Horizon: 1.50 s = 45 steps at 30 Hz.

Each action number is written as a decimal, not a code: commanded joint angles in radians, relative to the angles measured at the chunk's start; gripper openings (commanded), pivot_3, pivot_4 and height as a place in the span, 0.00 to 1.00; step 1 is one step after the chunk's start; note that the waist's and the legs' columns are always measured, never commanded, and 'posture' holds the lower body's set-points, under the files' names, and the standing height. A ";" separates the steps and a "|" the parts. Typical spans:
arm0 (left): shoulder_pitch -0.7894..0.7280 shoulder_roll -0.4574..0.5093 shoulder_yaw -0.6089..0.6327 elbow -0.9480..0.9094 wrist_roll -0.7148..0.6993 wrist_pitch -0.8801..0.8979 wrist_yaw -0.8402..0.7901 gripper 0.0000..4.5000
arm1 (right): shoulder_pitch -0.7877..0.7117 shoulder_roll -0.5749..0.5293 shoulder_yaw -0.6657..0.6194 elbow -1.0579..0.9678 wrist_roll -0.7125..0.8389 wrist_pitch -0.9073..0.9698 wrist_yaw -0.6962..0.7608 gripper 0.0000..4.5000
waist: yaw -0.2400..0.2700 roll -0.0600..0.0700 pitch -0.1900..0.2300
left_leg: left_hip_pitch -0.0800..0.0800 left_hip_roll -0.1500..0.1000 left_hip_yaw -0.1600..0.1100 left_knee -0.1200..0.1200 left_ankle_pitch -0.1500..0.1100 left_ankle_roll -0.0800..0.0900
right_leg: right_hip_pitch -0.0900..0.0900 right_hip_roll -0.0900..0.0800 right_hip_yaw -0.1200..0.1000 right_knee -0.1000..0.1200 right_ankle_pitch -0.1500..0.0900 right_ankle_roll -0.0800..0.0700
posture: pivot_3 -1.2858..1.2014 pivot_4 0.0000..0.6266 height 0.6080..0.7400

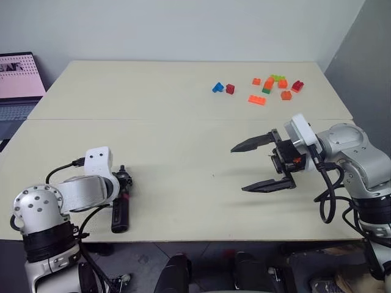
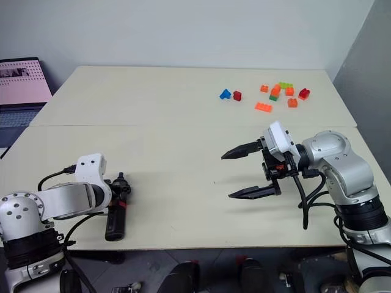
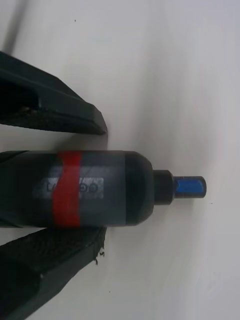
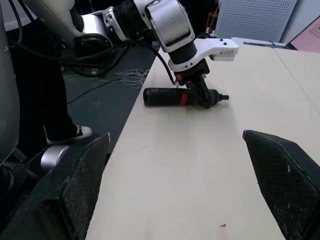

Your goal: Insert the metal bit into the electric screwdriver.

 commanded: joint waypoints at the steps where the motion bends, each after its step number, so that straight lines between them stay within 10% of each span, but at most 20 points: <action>1: 0.011 0.057 -0.050 0.018 -0.078 -0.081 0.050 0.37 | 0.005 -0.006 -0.018 -0.038 0.005 -0.008 -0.003 1.00 | 0.000 0.000 0.000 | 0.000 0.000 0.000 0.000 0.000 0.000 | 0.000 0.000 0.000 0.000 0.000 0.000 | 0.52 0.24 1.00; 11: 0.015 0.199 -0.188 0.032 -0.152 -0.210 0.003 0.37 | 0.017 -0.015 -0.020 -0.048 0.002 -0.005 -0.009 1.00 | 0.000 0.000 0.000 | 0.000 0.000 0.000 0.000 0.000 0.000 | 0.000 0.000 0.000 0.000 0.000 0.000 | 0.52 0.24 1.00; 19: -0.204 0.258 -0.364 -0.130 0.169 -0.239 -0.503 0.37 | 0.028 -0.024 -0.053 -0.044 0.000 0.000 -0.046 1.00 | 0.015 0.000 0.000 | -0.002 -0.005 0.003 0.000 0.001 -0.002 | 0.000 0.001 -0.002 -0.001 0.000 0.000 | 0.52 0.24 1.00; 33: -0.241 -0.068 -0.667 -0.191 0.840 -0.845 -1.137 0.37 | 0.120 -0.002 -0.195 -0.145 0.033 0.060 -0.295 1.00 | 0.020 -0.001 0.001 | -0.004 -0.001 0.008 -0.001 0.001 -0.002 | -0.002 0.001 0.001 -0.004 0.000 0.000 | 0.52 0.24 1.00; 45: -0.070 -0.308 -0.713 -0.047 1.212 -1.243 -1.269 0.37 | 0.185 0.019 -0.225 -0.246 0.055 0.099 -0.448 1.00 | 0.022 -0.001 0.001 | -0.003 -0.001 0.007 0.000 0.000 0.002 | -0.001 0.001 0.001 -0.002 0.000 0.000 | 0.52 0.24 1.00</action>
